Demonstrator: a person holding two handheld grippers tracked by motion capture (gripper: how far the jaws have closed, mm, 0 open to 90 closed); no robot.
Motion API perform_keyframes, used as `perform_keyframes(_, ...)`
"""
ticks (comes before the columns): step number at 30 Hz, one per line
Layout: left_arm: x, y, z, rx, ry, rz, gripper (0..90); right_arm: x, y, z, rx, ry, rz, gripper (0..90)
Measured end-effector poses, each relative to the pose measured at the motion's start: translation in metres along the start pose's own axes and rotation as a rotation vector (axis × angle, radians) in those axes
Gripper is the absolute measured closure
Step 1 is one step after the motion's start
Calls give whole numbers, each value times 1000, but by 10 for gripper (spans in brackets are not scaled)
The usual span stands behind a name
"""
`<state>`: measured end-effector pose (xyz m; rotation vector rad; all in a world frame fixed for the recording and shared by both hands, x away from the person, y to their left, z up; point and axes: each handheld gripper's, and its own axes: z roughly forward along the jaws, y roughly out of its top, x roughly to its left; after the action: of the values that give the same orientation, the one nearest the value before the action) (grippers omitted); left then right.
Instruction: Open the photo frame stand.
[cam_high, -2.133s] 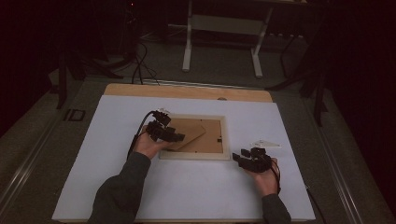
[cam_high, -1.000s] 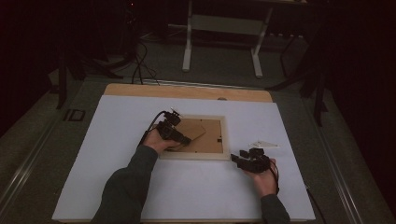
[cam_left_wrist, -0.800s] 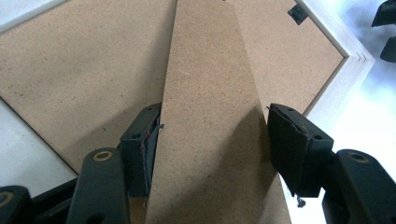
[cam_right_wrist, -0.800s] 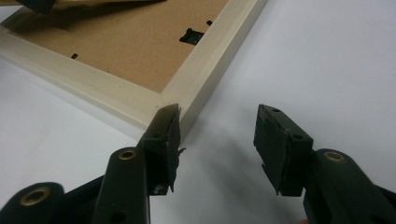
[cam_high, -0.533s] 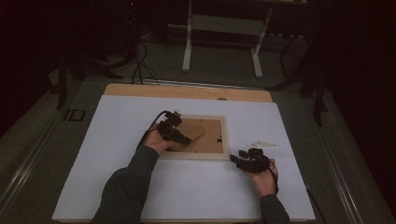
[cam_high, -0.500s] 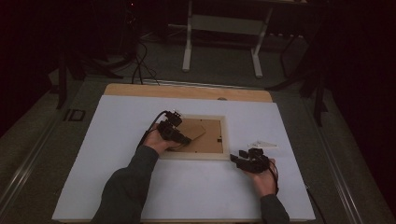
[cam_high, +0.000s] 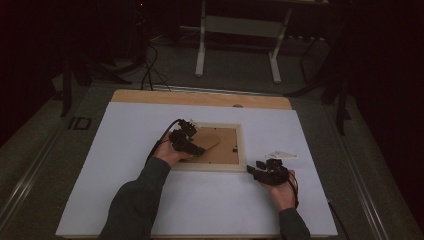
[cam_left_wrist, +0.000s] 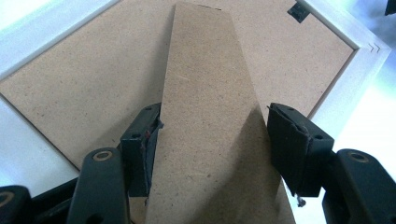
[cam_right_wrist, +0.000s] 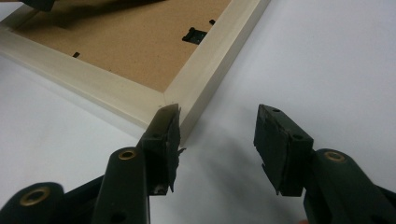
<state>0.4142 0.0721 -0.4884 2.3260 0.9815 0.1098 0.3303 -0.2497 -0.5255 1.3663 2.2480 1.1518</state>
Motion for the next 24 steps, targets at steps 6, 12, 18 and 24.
perform_keyframes(6,-5,0,-1,-11,29,33,395,0,0,0,-2,1,-2,500)
perform_keyframes(12,-11,0,-5,-34,62,76,394,-1,0,-1,-2,-1,-3,498)
perform_keyframes(18,-17,-4,-8,-63,90,101,393,-1,1,-1,-2,-1,-3,496)
perform_keyframes(24,-23,-6,-11,-81,117,126,393,-1,1,-1,1,3,-8,496)
